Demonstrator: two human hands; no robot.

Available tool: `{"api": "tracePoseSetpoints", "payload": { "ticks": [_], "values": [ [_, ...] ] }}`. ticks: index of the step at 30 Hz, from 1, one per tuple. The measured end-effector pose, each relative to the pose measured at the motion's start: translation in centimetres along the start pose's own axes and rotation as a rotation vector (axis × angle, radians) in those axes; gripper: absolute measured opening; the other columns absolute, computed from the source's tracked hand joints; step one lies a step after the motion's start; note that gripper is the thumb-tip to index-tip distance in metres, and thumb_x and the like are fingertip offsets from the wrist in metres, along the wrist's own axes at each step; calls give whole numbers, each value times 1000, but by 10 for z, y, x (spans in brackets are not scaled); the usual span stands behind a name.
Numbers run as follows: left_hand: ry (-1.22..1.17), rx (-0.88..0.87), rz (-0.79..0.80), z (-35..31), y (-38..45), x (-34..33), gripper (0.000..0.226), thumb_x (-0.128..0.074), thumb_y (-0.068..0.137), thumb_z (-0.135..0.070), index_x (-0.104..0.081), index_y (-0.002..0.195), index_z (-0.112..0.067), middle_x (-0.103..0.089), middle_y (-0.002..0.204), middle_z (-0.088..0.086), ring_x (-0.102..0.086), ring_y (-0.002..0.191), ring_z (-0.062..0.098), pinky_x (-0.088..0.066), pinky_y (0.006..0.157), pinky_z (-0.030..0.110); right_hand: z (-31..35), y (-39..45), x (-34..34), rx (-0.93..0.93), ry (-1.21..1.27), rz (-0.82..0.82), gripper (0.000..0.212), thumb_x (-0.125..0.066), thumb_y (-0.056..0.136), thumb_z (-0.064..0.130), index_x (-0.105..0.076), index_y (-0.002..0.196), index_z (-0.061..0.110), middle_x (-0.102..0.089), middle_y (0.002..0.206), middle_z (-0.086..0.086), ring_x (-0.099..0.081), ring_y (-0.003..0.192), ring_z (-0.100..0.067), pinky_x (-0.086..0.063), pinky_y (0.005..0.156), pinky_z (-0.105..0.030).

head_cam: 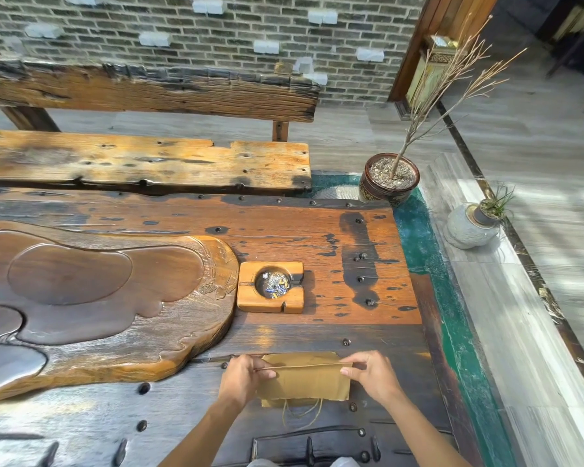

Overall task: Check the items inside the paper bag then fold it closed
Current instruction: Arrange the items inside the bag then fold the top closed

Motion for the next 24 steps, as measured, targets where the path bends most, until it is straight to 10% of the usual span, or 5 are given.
{"api": "tracePoseSetpoints", "payload": {
  "ticks": [6, 11, 16, 24],
  "values": [
    [-179, 130, 23, 16, 2, -7, 44, -79, 76, -6, -66, 38, -25, -64, 46, -17, -59, 54, -4, -42, 55, 6, -11, -2, -10, -3, 81, -55, 27, -79, 77, 16, -71, 80, 42, -76, 83, 12, -69, 84, -3, -55, 82, -31],
    [-179, 136, 12, 29, 6, -9, 27, -80, 75, -5, -63, 62, 11, -72, 71, -16, -70, 76, 4, -50, 61, 10, -9, -4, -15, -33, 93, -23, 27, -79, 78, 16, -70, 85, 40, -75, 90, 12, -67, 92, -6, -52, 84, -29],
    [-197, 120, -20, 13, -4, -6, 37, -78, 76, -5, -70, 44, -23, -65, 50, -17, -59, 51, -9, -42, 55, 3, -10, -4, -15, -57, 110, -60, 20, -79, 78, 17, -71, 75, 36, -77, 81, 7, -72, 81, -9, -57, 83, -34],
    [-278, 37, -118, -9, -15, 11, 46, -76, 78, -5, -62, 37, -20, -51, 39, -13, -46, 43, -3, -34, 46, 11, 11, -2, 6, -25, 78, -134, 11, -81, 77, 26, -77, 87, 23, -74, 90, 4, -66, 92, -15, -46, 80, -27]
  ]
}}
Point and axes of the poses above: each hand's wrist, its own y-axis towards the middle knuckle, its own x-axis out of the back of the hand, z = x × y, the point moved 2 cm from there along y, towards the middle knuckle
